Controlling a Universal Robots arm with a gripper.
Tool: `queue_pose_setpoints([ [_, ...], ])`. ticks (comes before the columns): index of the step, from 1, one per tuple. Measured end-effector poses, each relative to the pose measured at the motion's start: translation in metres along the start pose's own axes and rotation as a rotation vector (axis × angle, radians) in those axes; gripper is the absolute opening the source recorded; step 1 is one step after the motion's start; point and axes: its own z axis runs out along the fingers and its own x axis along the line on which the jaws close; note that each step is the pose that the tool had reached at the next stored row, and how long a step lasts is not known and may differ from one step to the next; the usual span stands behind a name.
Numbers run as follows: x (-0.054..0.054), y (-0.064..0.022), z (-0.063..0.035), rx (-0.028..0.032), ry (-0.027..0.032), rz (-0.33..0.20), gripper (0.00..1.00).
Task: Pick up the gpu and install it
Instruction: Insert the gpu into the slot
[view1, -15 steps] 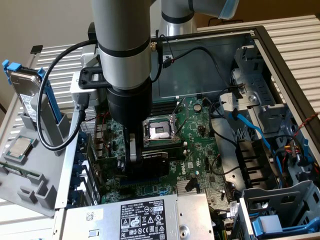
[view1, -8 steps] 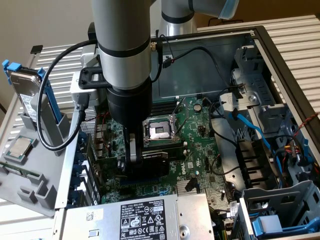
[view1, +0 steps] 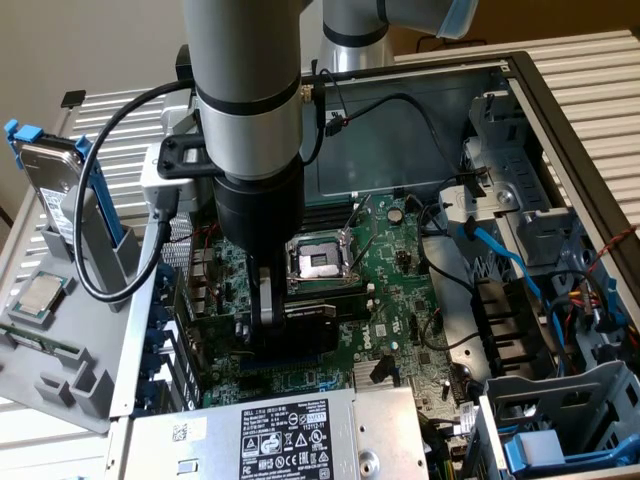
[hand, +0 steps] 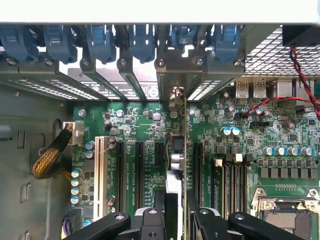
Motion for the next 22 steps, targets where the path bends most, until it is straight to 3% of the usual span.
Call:
queue_pose_setpoints([
  [22,0.0000,0.0001,0.0015,0.0011,-0.0001,0.000,0.27],
])
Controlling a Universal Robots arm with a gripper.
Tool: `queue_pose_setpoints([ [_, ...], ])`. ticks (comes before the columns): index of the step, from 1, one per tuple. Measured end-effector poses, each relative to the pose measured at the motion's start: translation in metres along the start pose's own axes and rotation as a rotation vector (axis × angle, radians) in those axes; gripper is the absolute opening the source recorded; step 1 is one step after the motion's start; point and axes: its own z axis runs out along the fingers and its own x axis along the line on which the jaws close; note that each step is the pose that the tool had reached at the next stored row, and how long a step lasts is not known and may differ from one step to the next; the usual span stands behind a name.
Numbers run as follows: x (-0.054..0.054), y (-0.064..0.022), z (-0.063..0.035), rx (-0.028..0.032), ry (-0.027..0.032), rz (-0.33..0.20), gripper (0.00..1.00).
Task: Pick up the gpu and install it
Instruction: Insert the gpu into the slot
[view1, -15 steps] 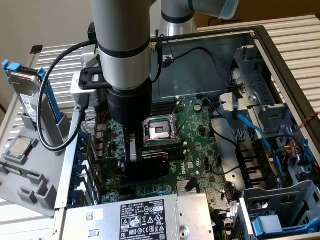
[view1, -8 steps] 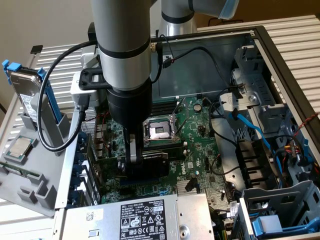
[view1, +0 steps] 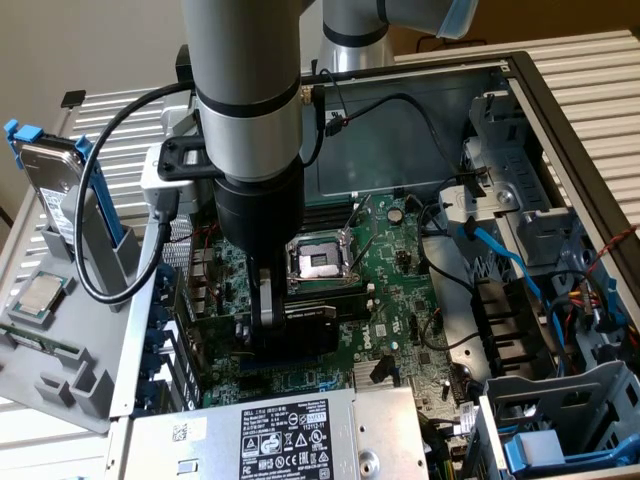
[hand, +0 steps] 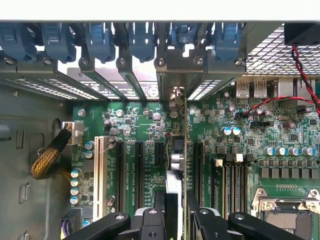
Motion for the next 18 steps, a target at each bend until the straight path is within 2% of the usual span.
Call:
queue_pose_setpoints([
  [18,0.0000,0.0005,0.0016,0.0007,0.0001,0.000,0.27],
])
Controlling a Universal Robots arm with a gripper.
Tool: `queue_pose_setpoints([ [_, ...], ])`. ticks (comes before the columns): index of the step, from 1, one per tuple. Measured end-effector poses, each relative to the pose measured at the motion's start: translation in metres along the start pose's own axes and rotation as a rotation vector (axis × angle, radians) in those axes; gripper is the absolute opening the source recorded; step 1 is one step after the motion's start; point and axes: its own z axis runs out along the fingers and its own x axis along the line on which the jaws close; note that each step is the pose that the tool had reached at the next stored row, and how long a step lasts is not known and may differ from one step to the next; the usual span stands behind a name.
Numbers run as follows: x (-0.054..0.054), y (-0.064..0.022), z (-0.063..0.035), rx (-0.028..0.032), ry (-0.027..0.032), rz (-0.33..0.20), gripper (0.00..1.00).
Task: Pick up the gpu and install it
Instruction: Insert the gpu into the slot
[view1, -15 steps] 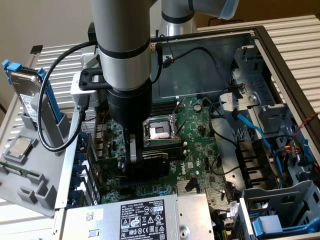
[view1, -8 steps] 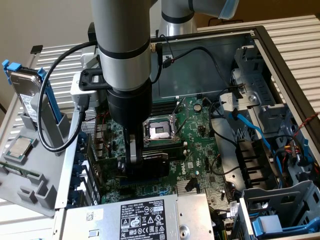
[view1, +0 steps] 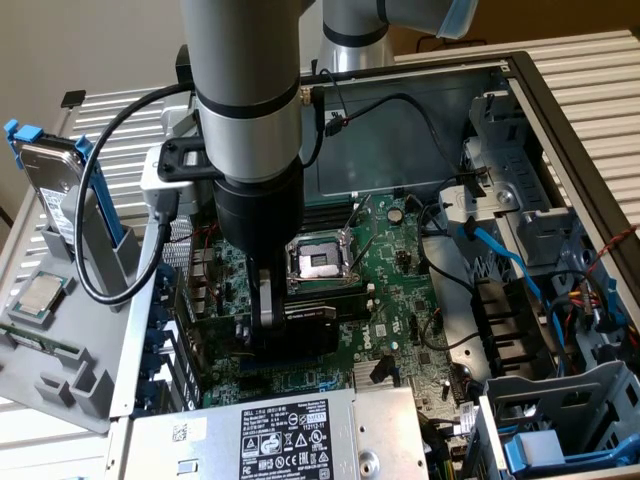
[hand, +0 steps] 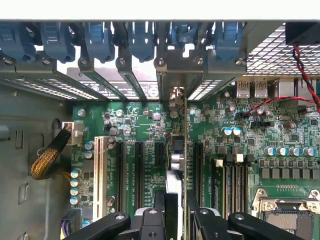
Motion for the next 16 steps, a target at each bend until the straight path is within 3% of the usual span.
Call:
queue_pose_setpoints([
  [16,0.0000,0.0001,0.0010,0.0002,-0.0001,0.000,0.27],
])
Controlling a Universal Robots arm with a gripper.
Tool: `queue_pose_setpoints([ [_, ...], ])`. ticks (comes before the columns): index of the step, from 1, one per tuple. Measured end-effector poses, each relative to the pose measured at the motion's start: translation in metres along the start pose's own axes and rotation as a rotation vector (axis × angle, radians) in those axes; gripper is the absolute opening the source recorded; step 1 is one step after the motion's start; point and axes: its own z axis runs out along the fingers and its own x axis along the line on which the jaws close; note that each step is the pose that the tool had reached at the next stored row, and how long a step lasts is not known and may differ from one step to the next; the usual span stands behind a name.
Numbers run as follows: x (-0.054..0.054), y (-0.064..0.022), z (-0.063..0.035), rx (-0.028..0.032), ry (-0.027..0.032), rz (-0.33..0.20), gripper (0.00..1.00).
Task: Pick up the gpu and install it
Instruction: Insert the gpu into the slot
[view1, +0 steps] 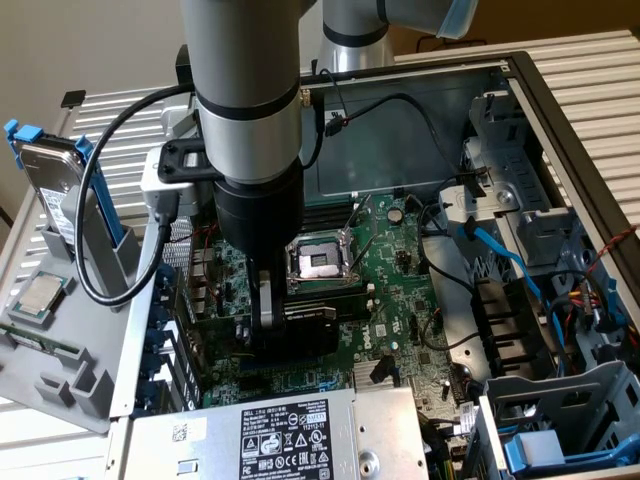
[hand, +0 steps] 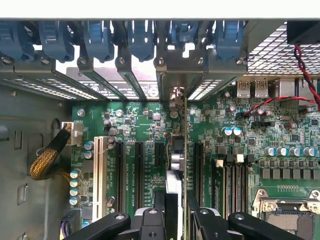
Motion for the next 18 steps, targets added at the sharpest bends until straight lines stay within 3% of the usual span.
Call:
queue_pose_setpoints([
  [15,0.0000,0.0000,0.0000,0.0000,-0.0001,0.000,0.27],
  [17,-0.0001,0.0002,0.0004,0.0002,-0.0008,0.000,0.28],
  [18,0.0000,0.0002,0.0003,0.0003,-0.0006,0.000,0.33],
])
